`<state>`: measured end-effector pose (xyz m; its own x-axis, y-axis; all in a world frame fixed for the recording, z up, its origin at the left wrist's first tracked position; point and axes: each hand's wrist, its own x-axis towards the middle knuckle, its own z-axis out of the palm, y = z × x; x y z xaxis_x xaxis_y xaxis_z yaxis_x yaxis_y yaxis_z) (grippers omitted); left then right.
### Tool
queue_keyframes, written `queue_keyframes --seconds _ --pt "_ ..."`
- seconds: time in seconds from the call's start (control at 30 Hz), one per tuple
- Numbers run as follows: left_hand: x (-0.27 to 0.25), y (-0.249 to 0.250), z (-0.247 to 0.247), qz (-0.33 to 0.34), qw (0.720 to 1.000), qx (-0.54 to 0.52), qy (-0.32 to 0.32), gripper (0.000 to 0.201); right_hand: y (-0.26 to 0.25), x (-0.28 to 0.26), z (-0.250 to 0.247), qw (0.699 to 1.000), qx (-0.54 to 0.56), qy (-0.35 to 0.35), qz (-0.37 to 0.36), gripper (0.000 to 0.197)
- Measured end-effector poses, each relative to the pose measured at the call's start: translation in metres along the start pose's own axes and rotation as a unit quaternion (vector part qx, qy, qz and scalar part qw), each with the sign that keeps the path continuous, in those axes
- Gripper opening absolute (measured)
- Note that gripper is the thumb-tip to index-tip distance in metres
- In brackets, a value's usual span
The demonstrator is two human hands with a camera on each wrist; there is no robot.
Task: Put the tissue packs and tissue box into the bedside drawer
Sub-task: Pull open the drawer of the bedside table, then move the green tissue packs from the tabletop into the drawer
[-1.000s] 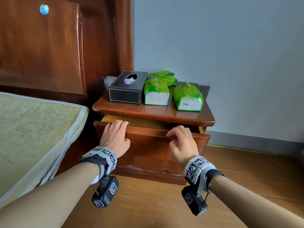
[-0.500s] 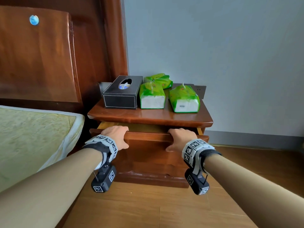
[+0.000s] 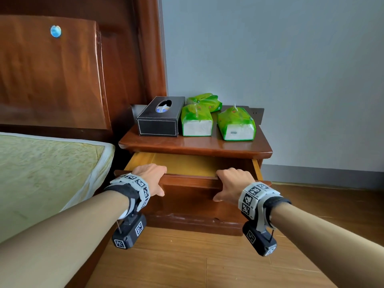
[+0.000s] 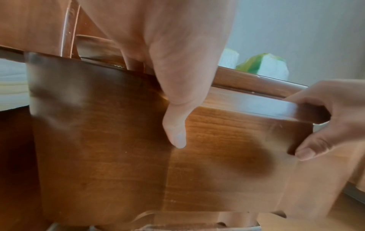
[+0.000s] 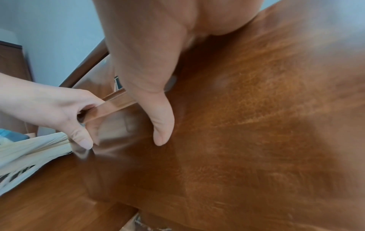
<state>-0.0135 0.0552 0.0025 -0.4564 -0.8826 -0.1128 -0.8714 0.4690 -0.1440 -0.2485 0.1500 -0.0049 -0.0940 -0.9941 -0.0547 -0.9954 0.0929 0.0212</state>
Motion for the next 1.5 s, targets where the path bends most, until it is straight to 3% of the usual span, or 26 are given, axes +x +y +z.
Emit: queue_keyframes --seconds 0.33,0.6,0.77,0.87,0.97,1.03,1.07,1.13,1.2,1.27,1.3,1.37,1.5 --pt "-0.053 0.005 0.008 0.057 0.996 0.06 -0.042 0.059 -0.011 -0.051 0.013 0.998 -0.003 -0.025 -0.049 0.05" --pt "-0.06 0.012 0.002 0.046 0.996 0.042 -0.068 0.058 -0.008 -0.054 0.016 0.998 0.017 -0.025 -0.053 0.052" --pt "-0.047 0.014 -0.016 0.036 0.984 0.007 -0.176 0.068 0.001 -0.049 0.006 0.994 0.071 -0.066 -0.054 0.059" --pt "-0.035 0.019 -0.04 0.058 0.965 -0.012 -0.256 0.071 0.016 -0.043 -0.014 0.977 0.178 -0.106 -0.041 0.07" --pt "-0.024 0.025 -0.064 0.094 0.952 -0.02 -0.291 0.066 0.031 -0.031 -0.039 0.967 0.212 -0.135 -0.033 0.066" --pt "-0.012 0.028 -0.076 0.111 0.958 -0.07 -0.256 0.051 0.036 -0.024 -0.055 0.974 0.197 -0.11 -0.038 0.059" --pt "-0.006 0.03 -0.084 0.121 0.965 -0.113 -0.205 0.04 0.039 -0.019 -0.063 0.981 0.179 -0.065 -0.043 0.055" --pt "0.014 0.031 -0.104 0.128 0.972 -0.193 -0.042 0.019 0.047 -0.006 -0.08 0.985 0.158 0.065 -0.032 0.042" --pt "0.043 0.032 -0.129 0.121 0.955 -0.238 0.128 0.015 0.058 0.015 -0.097 0.963 0.183 0.198 -0.006 0.027" --pt "0.075 0.034 -0.149 0.106 0.938 -0.251 0.212 0.015 0.068 0.042 -0.111 0.942 0.185 0.279 0.018 0.019" --pt "0.093 0.035 -0.158 0.097 0.941 -0.238 0.222 0.016 0.073 0.056 -0.116 0.938 0.179 0.295 0.036 0.018" --pt "0.124 0.039 -0.165 0.078 0.964 -0.184 0.178 0.029 0.079 0.083 -0.12 0.945 0.161 0.269 0.094 0.022" --pt "0.145 0.049 -0.153 0.089 0.984 -0.134 0.076 0.047 0.075 0.115 -0.115 0.964 0.147 0.105 0.195 0.054"
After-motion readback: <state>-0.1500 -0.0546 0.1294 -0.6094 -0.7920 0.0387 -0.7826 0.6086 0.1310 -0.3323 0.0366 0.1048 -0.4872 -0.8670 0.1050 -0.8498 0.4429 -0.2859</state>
